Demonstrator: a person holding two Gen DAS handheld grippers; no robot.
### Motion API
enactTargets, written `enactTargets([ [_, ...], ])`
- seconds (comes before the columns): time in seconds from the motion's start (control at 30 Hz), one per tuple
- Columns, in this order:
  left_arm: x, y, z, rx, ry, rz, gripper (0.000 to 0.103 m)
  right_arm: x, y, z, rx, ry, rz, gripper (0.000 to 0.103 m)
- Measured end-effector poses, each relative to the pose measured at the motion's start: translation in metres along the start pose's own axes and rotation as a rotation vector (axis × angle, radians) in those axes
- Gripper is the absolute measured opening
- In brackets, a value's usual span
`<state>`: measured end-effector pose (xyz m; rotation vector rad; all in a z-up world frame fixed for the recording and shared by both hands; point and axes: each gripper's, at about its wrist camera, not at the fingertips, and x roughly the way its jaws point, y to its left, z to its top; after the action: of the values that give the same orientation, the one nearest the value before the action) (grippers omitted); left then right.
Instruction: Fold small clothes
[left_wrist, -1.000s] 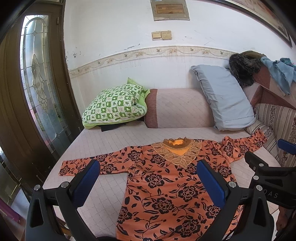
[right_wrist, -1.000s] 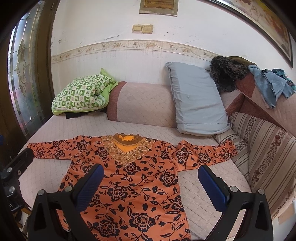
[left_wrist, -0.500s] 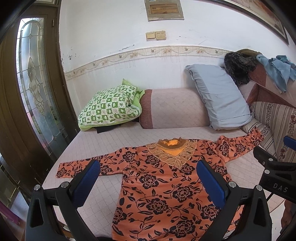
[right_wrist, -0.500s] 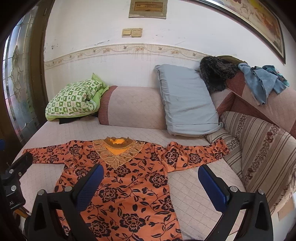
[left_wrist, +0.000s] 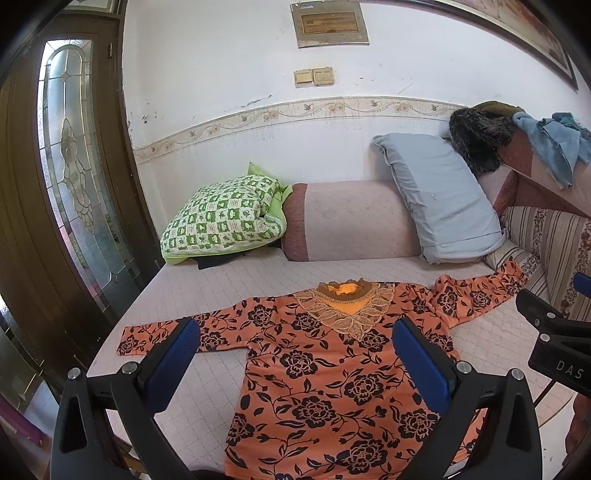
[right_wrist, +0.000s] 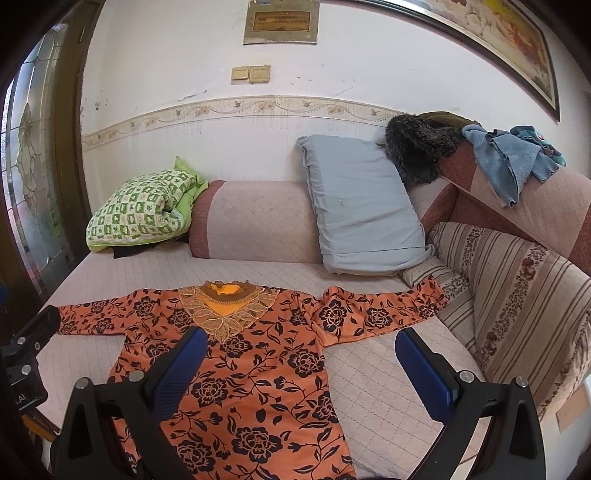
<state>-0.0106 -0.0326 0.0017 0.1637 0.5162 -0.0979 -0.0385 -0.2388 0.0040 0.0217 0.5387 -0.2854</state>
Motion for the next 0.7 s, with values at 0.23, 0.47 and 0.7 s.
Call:
enactTargets([
  [0.23,-0.004,0.005,-0.001,-0.006,-0.002,0.005,0.103,-0.003,0.010,0.000,-0.016,0.002,0.027,0.103],
  [0.47,-0.010,0.021,0.000,-0.046,-0.021,0.017,0.103,-0.006,0.022,0.001,-0.036,0.003,0.047,0.103],
  [0.7,-0.009,0.038,-0.001,-0.074,-0.029,0.024,0.103,-0.014,0.038,0.005,-0.063,-0.017,0.054,0.103],
])
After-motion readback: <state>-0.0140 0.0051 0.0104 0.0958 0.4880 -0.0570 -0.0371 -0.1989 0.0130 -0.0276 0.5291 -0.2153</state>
